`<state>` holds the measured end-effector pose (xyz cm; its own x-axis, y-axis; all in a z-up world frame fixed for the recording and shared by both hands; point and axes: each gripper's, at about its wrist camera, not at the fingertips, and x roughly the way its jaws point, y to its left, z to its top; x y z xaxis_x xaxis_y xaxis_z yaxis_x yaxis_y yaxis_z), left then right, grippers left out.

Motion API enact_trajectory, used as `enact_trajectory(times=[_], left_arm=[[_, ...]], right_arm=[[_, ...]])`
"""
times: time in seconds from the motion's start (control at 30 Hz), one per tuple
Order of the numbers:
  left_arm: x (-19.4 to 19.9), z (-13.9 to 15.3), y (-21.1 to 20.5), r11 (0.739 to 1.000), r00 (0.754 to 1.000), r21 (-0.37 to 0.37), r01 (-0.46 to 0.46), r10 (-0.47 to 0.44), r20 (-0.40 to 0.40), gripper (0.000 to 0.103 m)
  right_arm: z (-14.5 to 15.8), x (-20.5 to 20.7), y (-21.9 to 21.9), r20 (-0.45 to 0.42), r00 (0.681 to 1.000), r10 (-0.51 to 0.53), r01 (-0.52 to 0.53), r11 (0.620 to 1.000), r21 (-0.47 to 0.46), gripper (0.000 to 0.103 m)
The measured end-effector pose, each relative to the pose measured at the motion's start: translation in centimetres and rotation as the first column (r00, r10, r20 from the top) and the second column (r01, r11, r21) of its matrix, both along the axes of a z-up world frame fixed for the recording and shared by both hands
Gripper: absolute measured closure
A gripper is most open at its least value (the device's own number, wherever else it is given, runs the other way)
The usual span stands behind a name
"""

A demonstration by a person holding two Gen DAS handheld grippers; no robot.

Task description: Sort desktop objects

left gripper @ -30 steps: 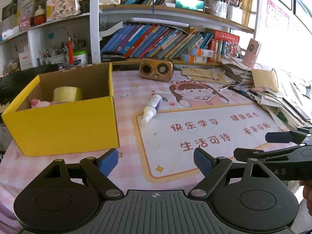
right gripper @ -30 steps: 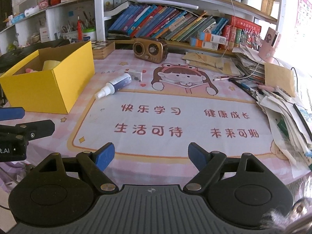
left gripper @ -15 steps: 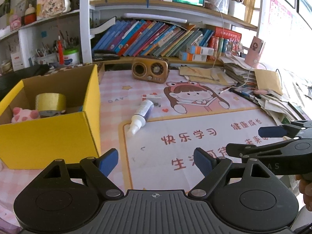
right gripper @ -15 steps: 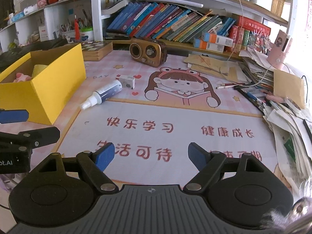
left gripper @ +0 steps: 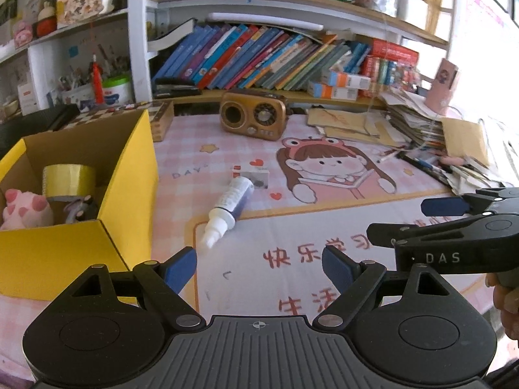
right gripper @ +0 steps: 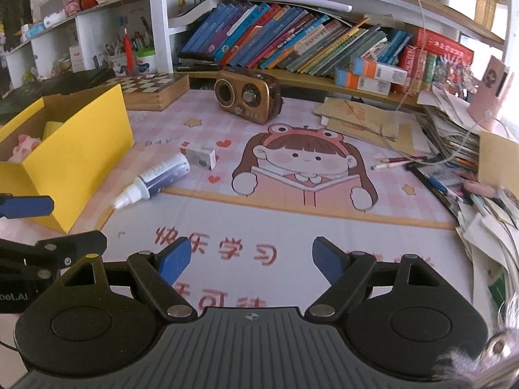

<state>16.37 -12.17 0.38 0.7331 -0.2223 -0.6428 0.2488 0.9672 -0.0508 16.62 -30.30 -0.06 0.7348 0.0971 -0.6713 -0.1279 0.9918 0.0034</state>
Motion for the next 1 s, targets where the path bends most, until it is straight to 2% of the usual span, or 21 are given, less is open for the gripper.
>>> enact_trajectory(times=[0.13,0.53,0.77,1.0], left_arm=[[1.2,-0.1,-0.4,0.999,0.999,0.011,-0.034,0.034,-0.006,0.018],[5.5,-0.9,-3.3,0.996,0.999,0.077,-0.050,0.051,-0.008,0.019],[8.7,-2.0,-3.5,0.992,0.995,0.089,-0.091,0.093,-0.024,0.020],[12.0,-4.4,-3.0,0.987,0.988,0.092,-0.132,0.139,-0.073,0.033]], right_arm=[[0.0,1.9,-0.6,0.005,0.999,0.033,-0.033,0.999,0.014,0.024],[-0.1,8.0,-1.9,0.026,0.990,0.137,-0.138,0.990,0.028,0.029],[-0.7,11.7,-1.9,0.026,0.980,0.197,-0.197,0.980,0.026,0.032],[-1.3,15.3,-0.9,0.023,0.967,0.254,-0.255,0.966,0.031,0.036]])
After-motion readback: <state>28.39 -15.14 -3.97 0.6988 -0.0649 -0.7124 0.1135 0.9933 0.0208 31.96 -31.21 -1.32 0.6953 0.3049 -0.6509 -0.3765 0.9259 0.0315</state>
